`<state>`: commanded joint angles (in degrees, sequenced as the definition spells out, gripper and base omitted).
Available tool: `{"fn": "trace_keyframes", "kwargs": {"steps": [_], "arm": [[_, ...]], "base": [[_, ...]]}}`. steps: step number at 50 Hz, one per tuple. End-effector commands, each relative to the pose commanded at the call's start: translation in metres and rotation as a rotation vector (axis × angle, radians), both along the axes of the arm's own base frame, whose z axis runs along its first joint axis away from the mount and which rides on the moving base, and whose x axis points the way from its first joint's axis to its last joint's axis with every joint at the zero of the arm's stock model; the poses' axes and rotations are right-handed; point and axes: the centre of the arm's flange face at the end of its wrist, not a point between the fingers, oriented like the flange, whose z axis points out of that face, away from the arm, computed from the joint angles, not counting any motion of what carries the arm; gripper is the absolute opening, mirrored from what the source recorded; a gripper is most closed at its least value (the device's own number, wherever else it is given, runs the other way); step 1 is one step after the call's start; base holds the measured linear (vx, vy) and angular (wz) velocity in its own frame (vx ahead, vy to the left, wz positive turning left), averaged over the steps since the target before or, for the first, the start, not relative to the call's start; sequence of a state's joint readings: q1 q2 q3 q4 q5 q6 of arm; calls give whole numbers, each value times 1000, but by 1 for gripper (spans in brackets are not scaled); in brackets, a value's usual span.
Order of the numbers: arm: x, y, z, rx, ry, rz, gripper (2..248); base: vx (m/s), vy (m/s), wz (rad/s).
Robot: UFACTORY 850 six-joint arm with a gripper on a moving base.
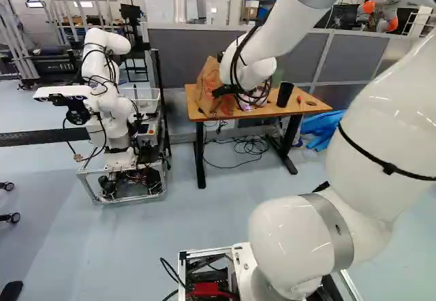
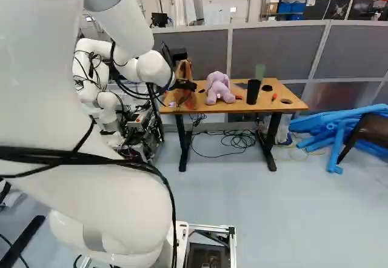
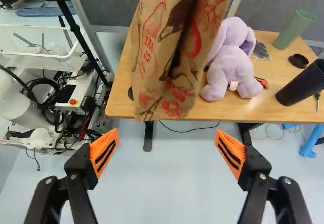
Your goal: Pick up the bag on the ground and place it on the table
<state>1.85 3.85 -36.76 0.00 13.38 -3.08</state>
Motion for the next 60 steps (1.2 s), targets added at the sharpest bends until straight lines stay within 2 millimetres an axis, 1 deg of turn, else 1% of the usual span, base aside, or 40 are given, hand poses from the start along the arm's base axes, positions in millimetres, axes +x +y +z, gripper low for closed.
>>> {"fn": "trace_keyframes", "kwargs": {"steps": [14,29,43,60], "arm": [[-37,-4,-28,13,-72,-15,247],[-73,-8,-54,25,-139,-29,247],[-103,-10,-73,34,-191,-39,247],[-132,-12,-90,43,-239,-47,247]], "base": [[0,0,0],[0,0,0],[0,0,0],[0,0,0]]}}
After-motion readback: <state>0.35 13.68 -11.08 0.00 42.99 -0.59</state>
